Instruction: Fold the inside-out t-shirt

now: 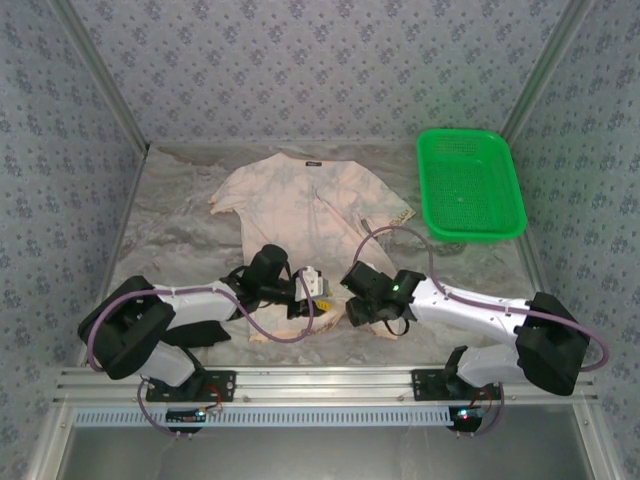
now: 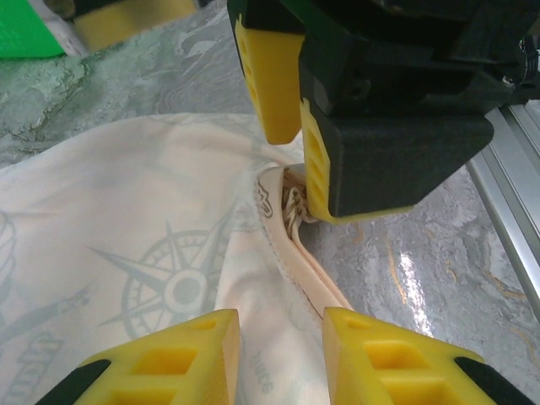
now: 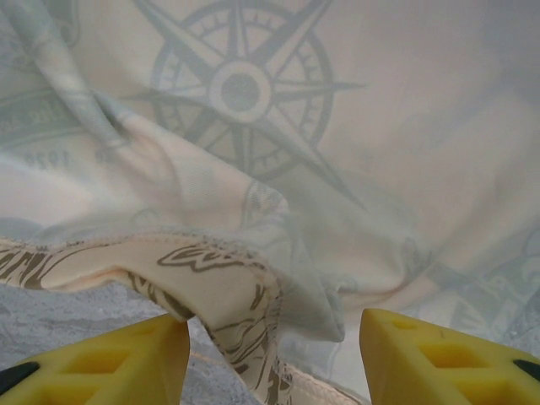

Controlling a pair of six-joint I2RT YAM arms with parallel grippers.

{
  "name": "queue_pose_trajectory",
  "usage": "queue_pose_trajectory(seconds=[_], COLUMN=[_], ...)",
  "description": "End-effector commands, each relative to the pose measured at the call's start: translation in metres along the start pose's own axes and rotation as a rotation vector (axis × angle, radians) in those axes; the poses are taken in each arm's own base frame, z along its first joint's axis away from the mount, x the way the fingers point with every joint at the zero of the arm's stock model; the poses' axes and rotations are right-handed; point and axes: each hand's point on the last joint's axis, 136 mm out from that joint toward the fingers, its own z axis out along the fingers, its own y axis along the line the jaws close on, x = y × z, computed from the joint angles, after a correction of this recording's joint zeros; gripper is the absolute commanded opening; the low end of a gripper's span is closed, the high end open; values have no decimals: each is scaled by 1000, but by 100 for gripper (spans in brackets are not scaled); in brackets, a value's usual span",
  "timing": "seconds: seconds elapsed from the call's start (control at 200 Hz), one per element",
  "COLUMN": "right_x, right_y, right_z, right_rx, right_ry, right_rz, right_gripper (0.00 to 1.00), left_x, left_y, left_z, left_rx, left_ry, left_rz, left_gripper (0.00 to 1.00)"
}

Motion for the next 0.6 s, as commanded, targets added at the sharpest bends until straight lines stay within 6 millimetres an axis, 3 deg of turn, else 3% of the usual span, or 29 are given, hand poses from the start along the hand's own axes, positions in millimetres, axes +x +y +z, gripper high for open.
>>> queue_pose_trajectory(seconds=[0.0, 0.155, 0.395, 0.5, 0.595], right_x=[-3, -5, -6, -10, -18], right_y=[-12, -25, -32, -38, -30], right_z=[1, 3, -15, -24, -30], right_rx=[84, 166, 164, 163, 98], right_ry=[-18, -35, -77, -92, -120], right_rz=[15, 35, 27, -31, -99], right_gripper=[50, 36, 3, 0, 0], left_x=[-12, -16, -43, -51, -54], left_y=[-2, -1, 13, 11, 9], left_z=[-5, -5, -6, 3, 16], left_rx=[12, 10, -12, 35, 49], left_ry=[-48, -61, -90, -118, -113], left_rz=[21, 21, 19, -7, -28], left_gripper=[32, 32, 33, 34, 37])
